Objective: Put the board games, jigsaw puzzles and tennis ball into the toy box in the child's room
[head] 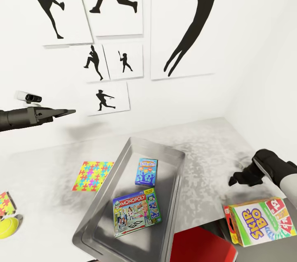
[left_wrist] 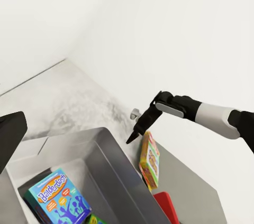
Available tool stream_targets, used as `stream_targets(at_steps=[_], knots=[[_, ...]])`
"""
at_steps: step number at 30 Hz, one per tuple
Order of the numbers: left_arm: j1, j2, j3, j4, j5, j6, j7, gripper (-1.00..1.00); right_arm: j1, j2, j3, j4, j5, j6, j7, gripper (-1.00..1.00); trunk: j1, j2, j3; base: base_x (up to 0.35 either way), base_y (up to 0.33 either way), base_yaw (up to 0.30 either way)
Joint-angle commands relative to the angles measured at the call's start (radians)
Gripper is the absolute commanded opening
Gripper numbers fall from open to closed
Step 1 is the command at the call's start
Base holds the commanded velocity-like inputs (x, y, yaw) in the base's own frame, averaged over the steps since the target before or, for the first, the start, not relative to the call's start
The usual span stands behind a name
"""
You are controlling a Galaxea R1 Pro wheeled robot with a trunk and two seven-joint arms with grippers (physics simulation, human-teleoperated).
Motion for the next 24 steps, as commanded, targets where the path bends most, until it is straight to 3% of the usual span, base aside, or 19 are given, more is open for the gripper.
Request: stream_targets(at_steps=[1,5,24], knots=[[-0.001,0.0,0.0,0.0,0.0,0.011,-0.004,1.0,-0.001,-0.001,0.008,-0.006,-0.004,0.003,0.022,1.0,0.001,-0.002,-0.002,0.0,0.0,0.0],[-0.001,0.0,-0.001,0.0,0.0,0.011,-0.004,1.0,-0.001,0.001,0.009,-0.012,-0.003,-0.001,0.058,1.0,0.001,-0.002,-0.002,0.0,0.0,0.0],[-0.001,0.0,0.0,0.0,-0.002,0.011,-0.004,1.0,0.0,0.008,0.009,-0.013,0.0,-0.007,0.057,1.0,0.001,-0.002,0.002,-0.011,0.0,0.0]])
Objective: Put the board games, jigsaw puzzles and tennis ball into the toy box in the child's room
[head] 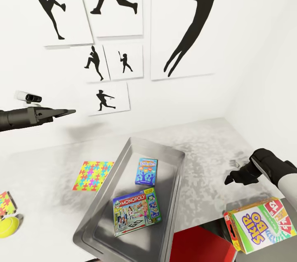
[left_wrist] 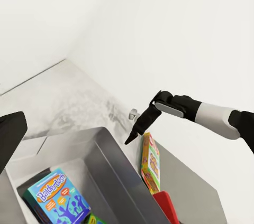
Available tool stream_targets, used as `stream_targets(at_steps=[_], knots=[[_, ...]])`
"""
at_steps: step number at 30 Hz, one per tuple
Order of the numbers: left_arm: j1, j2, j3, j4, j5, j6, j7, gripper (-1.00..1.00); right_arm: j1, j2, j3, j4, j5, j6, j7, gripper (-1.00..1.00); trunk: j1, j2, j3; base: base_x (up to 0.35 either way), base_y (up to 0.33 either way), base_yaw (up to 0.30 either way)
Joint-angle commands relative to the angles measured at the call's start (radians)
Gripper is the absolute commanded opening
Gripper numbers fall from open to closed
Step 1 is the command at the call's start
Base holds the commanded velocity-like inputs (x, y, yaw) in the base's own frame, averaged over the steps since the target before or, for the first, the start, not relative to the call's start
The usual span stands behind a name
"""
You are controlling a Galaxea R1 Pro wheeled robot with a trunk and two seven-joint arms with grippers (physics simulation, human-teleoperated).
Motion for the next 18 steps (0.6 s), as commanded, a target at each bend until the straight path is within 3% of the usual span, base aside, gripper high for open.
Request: stream_targets(at_steps=[1,18], knots=[[-0.001,0.0,0.0,0.0,0.0,0.011,-0.004,1.0,-0.001,-0.001,0.007,-0.001,-0.006,0.004,0.001,1.0,0.001,-0.002,-0.002,0.0,0.0,0.0],[-0.001,0.0,0.0,0.0,0.0,0.011,-0.004,1.0,-0.001,-0.001,0.007,0.004,-0.004,0.004,0.001,1.0,0.001,-0.002,-0.002,-0.041,-0.038,0.0]])
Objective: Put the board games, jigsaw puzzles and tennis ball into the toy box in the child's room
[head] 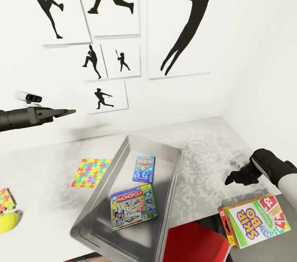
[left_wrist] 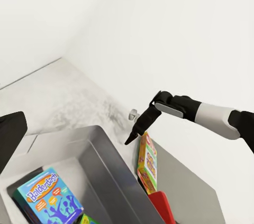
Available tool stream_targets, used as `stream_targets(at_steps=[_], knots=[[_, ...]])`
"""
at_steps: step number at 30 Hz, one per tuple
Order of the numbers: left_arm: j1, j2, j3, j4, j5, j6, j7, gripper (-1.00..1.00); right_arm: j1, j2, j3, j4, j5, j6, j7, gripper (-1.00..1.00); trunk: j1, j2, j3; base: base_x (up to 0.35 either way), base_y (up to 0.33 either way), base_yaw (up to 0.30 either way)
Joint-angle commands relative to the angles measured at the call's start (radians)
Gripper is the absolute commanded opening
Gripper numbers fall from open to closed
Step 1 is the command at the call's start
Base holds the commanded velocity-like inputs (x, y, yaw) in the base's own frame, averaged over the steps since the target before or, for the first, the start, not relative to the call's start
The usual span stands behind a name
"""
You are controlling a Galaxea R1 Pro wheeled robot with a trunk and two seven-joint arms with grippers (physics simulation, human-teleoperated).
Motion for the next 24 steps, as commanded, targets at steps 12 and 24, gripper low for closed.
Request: stream_targets(at_steps=[12,24], knots=[[-0.001,0.001,0.0,0.0,0.0,0.011,-0.004,1.0,-0.001,-0.001,0.017,0.0,-0.005,0.004,-0.012,1.0,0.001,-0.002,-0.002,-0.001,-0.001,0.0],[-0.001,0.001,-0.002,0.0,-0.001,0.011,-0.004,1.0,-0.001,0.005,0.021,0.0,-0.007,0.004,-0.016,1.0,0.001,-0.002,-0.002,-0.064,0.0,0.0]])
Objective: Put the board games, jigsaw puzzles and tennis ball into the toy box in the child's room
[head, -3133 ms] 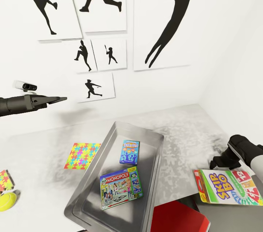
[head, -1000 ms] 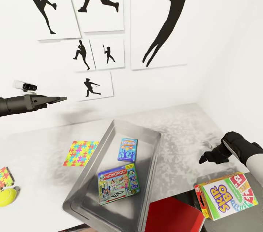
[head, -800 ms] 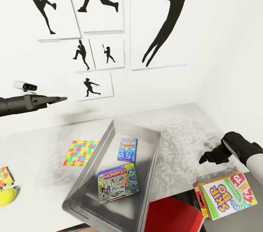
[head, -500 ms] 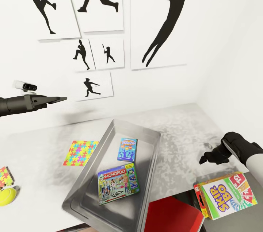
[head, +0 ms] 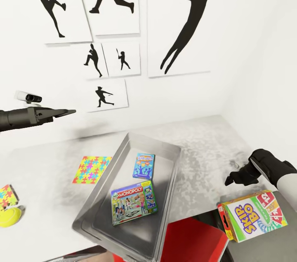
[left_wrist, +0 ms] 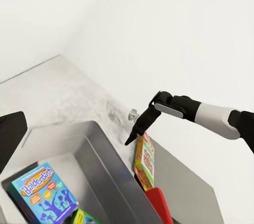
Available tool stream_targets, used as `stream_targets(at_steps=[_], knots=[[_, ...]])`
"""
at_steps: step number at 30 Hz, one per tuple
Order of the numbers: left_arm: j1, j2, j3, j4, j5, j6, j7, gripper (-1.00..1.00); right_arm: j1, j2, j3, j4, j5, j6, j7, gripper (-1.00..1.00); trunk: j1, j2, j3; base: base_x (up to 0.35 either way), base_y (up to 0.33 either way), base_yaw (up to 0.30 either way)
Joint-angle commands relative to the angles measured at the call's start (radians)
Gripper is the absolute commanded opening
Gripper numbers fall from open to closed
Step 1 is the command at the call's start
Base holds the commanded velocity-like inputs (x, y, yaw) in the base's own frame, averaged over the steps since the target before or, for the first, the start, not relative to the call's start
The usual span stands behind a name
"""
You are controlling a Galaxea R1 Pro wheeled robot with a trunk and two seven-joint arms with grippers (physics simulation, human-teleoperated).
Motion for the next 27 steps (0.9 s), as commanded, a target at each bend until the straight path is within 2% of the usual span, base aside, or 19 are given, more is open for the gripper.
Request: stream_targets(at_steps=[1,16,27], knots=[[-0.001,0.0,0.0,0.0,-0.001,0.011,-0.004,1.0,-0.001,-0.001,0.007,-0.001,-0.005,0.004,0.001,1.0,0.0,-0.002,-0.002,-0.048,0.0,0.0],[-0.001,0.0,0.0,0.0,-0.001,0.011,-0.004,1.0,-0.001,-0.001,0.007,0.0,-0.004,0.004,0.001,1.0,0.0,-0.002,-0.002,-0.084,0.02,0.0],[-0.001,0.0,0.0,0.0,-0.001,0.011,-0.004,1.0,-0.001,-0.001,0.007,0.002,-0.004,0.004,0.001,1.0,0.0,-0.002,-0.002,-0.015,0.007,0.0]])
